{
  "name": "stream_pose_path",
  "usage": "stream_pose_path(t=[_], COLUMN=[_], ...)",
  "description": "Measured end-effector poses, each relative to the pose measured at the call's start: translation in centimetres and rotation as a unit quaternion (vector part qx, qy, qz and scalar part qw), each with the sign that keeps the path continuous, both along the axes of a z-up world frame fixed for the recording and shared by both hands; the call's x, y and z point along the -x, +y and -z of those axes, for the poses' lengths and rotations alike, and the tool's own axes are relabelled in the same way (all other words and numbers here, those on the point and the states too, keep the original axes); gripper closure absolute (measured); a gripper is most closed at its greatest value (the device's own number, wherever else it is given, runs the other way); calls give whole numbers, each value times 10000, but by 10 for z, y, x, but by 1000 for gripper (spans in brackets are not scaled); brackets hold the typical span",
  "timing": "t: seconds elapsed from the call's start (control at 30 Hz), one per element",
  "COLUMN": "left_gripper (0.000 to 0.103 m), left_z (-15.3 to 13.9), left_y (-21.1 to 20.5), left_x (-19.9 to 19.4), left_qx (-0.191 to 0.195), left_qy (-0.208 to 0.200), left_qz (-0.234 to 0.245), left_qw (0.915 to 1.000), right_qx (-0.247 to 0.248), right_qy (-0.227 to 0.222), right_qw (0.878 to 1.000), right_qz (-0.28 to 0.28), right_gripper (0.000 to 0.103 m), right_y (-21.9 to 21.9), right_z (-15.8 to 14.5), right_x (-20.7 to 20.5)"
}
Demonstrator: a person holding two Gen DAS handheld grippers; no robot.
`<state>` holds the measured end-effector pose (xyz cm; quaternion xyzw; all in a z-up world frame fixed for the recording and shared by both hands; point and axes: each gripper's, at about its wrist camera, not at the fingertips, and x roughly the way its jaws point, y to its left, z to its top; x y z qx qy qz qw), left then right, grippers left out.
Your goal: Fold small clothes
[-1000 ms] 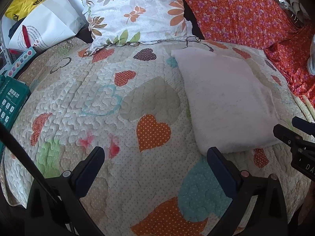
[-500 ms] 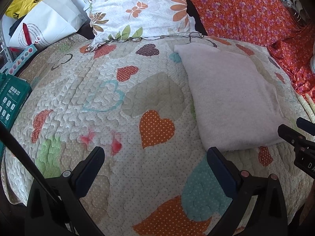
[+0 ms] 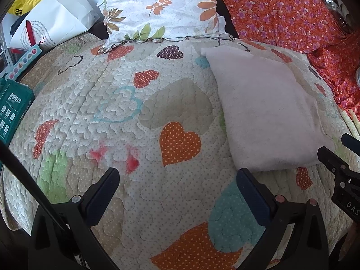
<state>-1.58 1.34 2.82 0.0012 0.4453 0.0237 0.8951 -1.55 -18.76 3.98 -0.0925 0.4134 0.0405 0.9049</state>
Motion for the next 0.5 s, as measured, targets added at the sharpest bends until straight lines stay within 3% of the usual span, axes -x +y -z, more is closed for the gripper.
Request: stream_pose_path(t=[0.5], left_gripper=[0], left_z=[5], left_y=[0], left_x=[-1], left_qx=[17], left_qy=[110], left_qz=[24], left_qw=[9999], right_qx=[109], right_qy=[-105], right_qw=[9998], right_qz=[-103], right_gripper=[24], right_y=[6], right_z=[-2], right_x=[4])
